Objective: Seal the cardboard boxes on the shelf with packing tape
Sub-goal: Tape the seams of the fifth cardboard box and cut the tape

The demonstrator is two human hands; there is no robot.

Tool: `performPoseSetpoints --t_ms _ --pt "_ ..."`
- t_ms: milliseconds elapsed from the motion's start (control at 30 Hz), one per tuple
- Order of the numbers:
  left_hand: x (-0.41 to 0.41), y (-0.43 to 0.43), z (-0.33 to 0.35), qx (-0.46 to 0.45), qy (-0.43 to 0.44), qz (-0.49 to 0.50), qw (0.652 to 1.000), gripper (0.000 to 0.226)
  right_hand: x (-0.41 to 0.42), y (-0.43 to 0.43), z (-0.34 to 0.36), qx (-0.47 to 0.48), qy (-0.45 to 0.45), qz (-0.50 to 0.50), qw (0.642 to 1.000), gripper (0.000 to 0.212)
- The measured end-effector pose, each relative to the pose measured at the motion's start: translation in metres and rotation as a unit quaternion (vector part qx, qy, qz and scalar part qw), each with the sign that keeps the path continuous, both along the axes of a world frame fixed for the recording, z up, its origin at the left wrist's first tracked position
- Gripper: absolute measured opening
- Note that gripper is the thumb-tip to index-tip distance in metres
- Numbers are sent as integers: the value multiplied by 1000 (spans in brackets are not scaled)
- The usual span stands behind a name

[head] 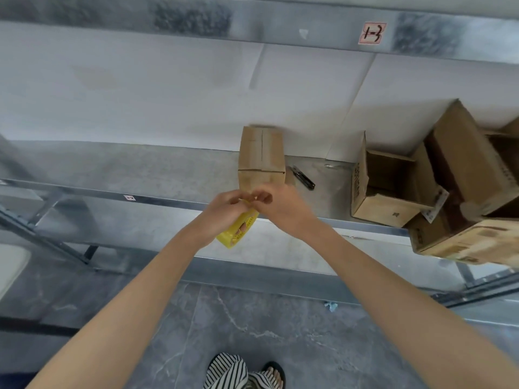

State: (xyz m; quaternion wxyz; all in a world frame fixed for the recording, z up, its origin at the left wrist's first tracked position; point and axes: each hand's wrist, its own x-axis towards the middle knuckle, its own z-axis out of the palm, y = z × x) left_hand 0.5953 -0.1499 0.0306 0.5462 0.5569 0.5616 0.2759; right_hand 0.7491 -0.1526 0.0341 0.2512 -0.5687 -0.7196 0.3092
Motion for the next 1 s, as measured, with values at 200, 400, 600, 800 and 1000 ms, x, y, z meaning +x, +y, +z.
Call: performPoseSetpoints --t_ms 200,400,600,800,1000 --pt "-6 3 1 4 27 -19 999 19 -9 -3 0 34 1 -52 998 25" --pt "-14 2 8 13 -1 -51 999 15 -14 -3 3 53 62 -61 995 16" --pt "-42 1 24 6 41 -155 987 25 -13 2 11 46 93 -115 988 13" --pt "-54 7 32 187 266 -89 941 46 -9 7 26 50 191 -175 965 16" --pt "-60 7 42 224 228 -91 943 34 -1 17 26 -58 225 -190 954 12"
